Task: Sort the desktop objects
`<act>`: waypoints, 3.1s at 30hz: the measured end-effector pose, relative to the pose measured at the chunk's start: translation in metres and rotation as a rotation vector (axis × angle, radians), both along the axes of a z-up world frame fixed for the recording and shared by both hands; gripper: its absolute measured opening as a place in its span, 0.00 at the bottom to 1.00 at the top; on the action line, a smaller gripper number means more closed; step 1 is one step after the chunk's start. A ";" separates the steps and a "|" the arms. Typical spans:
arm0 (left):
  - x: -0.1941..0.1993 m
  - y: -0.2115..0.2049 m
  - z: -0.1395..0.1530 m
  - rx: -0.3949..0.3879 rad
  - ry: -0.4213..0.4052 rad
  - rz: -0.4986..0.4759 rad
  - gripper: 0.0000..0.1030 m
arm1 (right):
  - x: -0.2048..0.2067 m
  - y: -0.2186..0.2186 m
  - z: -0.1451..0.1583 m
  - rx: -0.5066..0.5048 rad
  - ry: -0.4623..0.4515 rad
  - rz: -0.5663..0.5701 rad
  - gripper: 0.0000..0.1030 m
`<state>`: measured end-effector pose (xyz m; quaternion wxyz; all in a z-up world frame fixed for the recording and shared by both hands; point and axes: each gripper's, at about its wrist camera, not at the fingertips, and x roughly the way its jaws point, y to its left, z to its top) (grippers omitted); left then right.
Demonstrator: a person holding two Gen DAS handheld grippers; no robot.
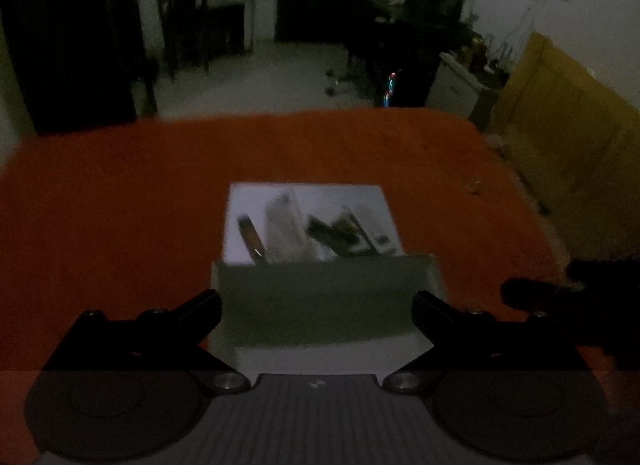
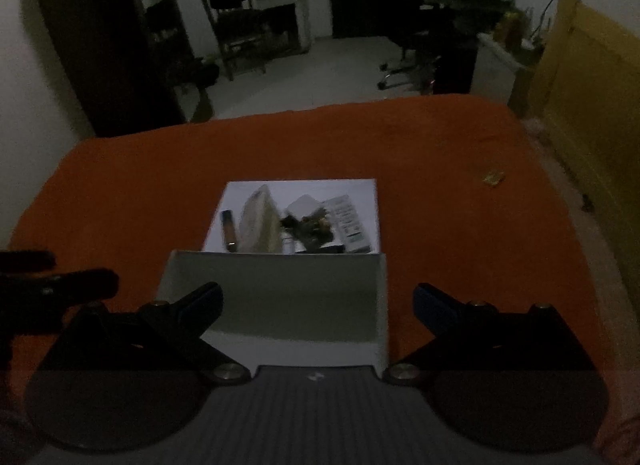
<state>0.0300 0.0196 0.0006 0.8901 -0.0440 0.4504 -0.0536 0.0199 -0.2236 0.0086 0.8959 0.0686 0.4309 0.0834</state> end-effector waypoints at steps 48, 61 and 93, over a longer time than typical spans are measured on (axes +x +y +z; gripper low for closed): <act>0.015 0.009 0.003 0.079 -0.153 0.062 1.00 | 0.024 -0.009 0.008 0.068 -0.060 -0.012 0.97; 0.071 0.008 -0.026 0.104 -0.065 -0.011 1.00 | 0.069 -0.007 -0.017 0.085 -0.063 -0.040 0.98; 0.264 0.010 -0.215 0.119 0.325 -0.002 0.97 | 0.265 -0.008 -0.221 0.017 0.099 0.271 0.66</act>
